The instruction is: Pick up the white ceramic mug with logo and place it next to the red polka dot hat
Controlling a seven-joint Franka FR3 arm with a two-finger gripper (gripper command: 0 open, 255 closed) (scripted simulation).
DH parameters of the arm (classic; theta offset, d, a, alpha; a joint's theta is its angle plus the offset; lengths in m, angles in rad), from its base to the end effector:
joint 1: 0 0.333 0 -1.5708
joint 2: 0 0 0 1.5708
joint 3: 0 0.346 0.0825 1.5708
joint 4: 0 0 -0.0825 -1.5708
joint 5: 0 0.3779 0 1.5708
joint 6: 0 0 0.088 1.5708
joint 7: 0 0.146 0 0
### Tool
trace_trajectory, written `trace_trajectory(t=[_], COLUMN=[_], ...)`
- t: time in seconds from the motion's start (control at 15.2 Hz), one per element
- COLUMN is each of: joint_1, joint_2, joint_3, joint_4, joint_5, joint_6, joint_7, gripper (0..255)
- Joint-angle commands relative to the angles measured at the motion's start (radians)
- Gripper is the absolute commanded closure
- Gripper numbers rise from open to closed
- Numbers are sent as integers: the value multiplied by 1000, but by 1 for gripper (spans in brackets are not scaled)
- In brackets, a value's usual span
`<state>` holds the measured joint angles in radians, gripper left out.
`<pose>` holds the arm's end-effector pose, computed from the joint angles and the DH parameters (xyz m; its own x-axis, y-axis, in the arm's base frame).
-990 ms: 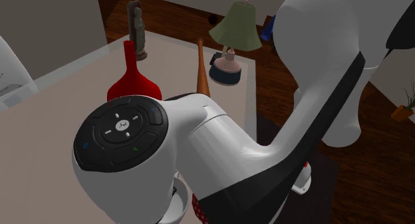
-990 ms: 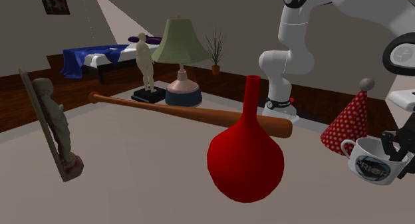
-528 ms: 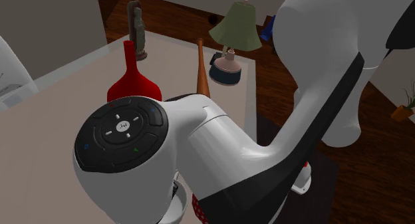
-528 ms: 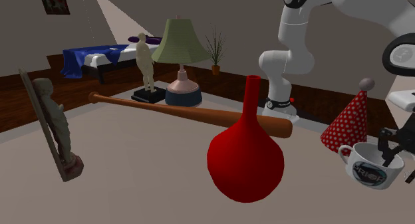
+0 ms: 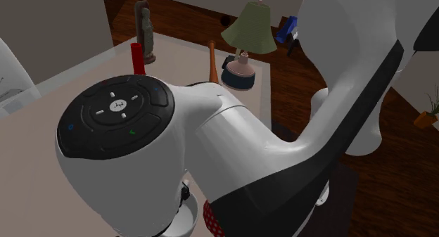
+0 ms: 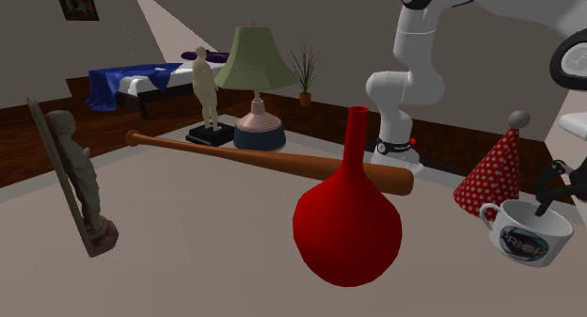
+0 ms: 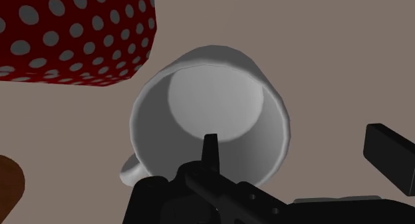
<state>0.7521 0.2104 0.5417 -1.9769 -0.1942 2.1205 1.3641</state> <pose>0.1843 0.5577 0.3680 0.9986 0.0272 0.0459 0.0252 -0.9987 0.0448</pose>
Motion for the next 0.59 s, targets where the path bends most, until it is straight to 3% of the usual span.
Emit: trace_trajectory(t=[0.0, 0.53], joint_1=[-2, -2], joint_2=[-32, -32], joint_3=[8, 8], joint_4=[22, 22], joint_5=[23, 23], joint_6=[-50, -50], joint_7=[-11, -11], gripper=[0, 0])
